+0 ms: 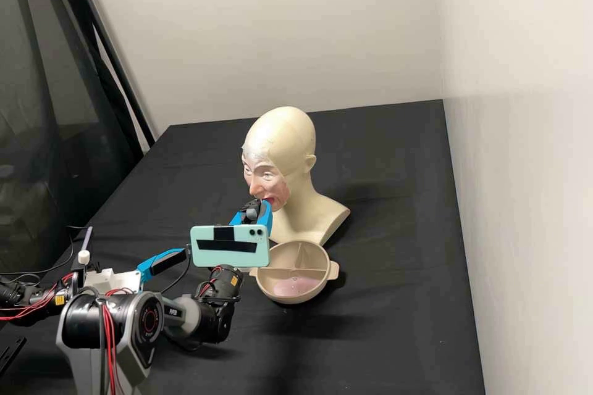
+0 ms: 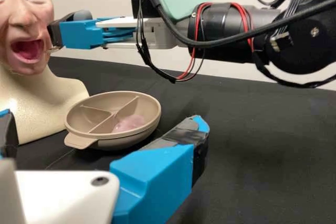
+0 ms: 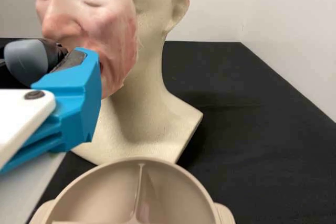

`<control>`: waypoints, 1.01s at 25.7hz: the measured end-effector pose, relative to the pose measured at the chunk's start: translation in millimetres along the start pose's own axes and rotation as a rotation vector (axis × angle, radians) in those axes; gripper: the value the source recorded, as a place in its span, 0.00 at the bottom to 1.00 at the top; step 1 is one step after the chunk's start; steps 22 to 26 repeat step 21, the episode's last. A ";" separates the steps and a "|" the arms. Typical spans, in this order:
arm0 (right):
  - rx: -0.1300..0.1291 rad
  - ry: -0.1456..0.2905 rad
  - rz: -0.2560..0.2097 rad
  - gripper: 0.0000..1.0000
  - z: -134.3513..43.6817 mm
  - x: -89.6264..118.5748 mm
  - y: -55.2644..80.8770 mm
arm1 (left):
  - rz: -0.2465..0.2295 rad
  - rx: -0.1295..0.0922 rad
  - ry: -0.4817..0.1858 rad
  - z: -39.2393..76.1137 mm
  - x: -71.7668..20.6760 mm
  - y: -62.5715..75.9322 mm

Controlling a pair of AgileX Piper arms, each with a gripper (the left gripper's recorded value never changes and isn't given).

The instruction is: Feed the grandma with a spoon

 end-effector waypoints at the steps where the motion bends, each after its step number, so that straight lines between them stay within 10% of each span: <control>1: 0.004 -0.003 0.002 0.00 0.2 -1.6 -1.0 | 0.000 0.008 -0.001 0.4 0.0 -0.1; 12: 0.012 -0.041 0.023 0.00 14.3 -27.7 -10.5 | 0.017 0.029 0.007 5.4 -5.3 -4.8; 19: 0.010 -0.052 0.004 0.00 15.9 -38.4 -13.8 | 0.151 -0.074 -0.028 5.0 -13.3 1.7; 26: 0.011 -0.053 0.005 0.00 15.7 -39.5 -13.4 | 0.163 -0.081 -0.033 5.1 -13.5 2.9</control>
